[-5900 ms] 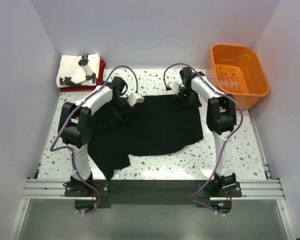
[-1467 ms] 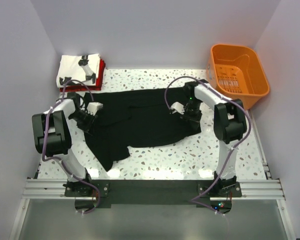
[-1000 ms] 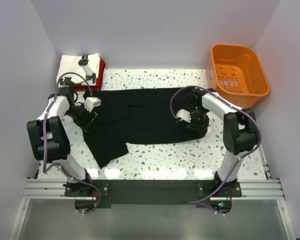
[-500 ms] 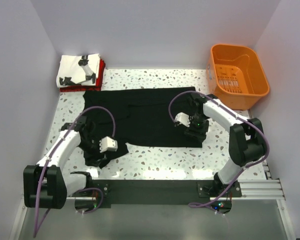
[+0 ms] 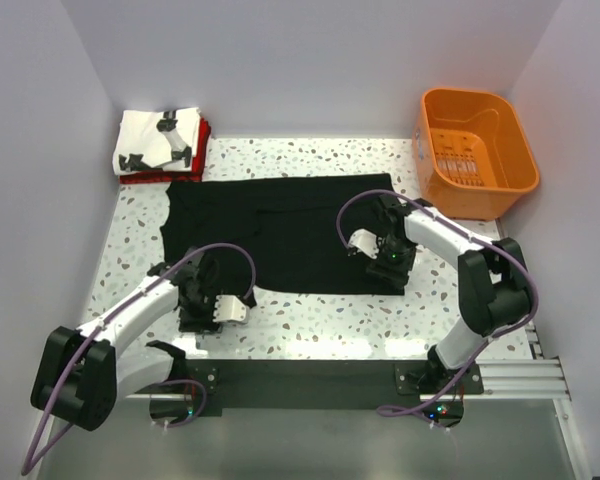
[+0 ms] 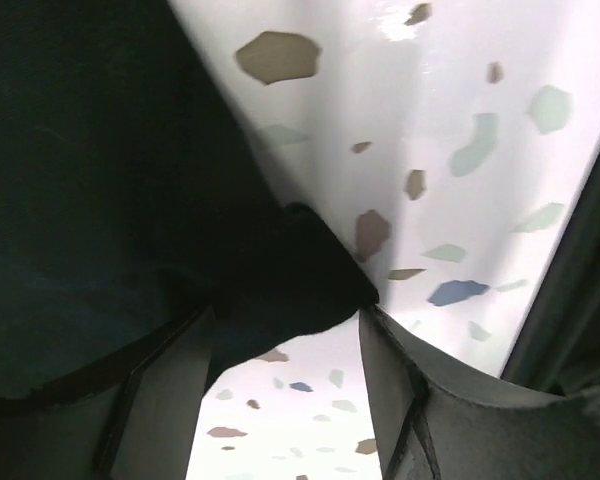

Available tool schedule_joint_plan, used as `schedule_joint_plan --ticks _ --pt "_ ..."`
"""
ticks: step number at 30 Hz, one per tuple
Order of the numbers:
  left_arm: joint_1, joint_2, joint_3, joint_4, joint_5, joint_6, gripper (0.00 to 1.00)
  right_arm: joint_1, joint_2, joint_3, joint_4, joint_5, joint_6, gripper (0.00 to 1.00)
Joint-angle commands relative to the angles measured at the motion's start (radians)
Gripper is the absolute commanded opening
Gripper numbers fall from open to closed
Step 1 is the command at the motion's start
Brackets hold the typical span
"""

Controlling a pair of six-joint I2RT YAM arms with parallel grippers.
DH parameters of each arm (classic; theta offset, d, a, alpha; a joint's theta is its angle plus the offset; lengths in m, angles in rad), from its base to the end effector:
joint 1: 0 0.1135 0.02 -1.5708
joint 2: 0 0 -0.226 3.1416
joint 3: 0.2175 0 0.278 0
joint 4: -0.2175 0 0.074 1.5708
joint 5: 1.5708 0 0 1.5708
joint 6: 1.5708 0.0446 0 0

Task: Fold and stack the t-shirts
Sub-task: Fold the tshirt

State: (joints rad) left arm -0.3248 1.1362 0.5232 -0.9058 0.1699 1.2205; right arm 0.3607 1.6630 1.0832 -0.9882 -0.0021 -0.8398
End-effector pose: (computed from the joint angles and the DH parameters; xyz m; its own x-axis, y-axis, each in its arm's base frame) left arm 0.1753 -0.0670 0.0936 -0.0215 0.9841 -0.1764 0.9998 0.0202 -0.0091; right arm 0.2817 0.1064 0.1214 -0.3619 -0.9322 -0.0034 -0.9322 0.3619 -0.0007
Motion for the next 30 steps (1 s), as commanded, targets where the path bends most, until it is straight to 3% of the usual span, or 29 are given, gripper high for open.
schedule_joint_plan --ticks 1,2,4,5,8,13,21,30 --pt "-0.02 0.022 -0.08 0.143 -0.059 -0.039 0.6 0.003 -0.057 0.007 0.008 0.01 0.005 0.55" --pt "-0.02 0.022 -0.086 0.145 -0.059 -0.038 0.47 0.001 -0.072 0.003 0.008 0.005 -0.001 0.55" --pt "-0.019 0.017 -0.075 0.111 -0.04 -0.036 0.29 0.001 -0.091 -0.009 0.014 0.004 -0.033 0.56" --pt "-0.019 0.011 -0.052 0.095 -0.026 -0.035 0.14 0.0 -0.113 -0.028 0.022 0.005 -0.044 0.56" --pt "-0.019 -0.022 -0.031 0.042 0.009 -0.032 0.01 0.001 -0.141 -0.051 0.065 -0.019 -0.081 0.56" --pt "-0.011 -0.015 0.004 0.016 0.02 -0.056 0.0 0.004 -0.137 -0.046 0.019 -0.082 -0.111 0.55" --pt "0.015 0.011 0.035 -0.001 0.045 -0.067 0.0 0.038 -0.141 -0.121 0.065 -0.084 -0.13 0.43" --pt "0.033 0.022 0.043 -0.004 0.052 -0.082 0.0 0.06 -0.056 -0.183 0.194 -0.05 -0.125 0.47"
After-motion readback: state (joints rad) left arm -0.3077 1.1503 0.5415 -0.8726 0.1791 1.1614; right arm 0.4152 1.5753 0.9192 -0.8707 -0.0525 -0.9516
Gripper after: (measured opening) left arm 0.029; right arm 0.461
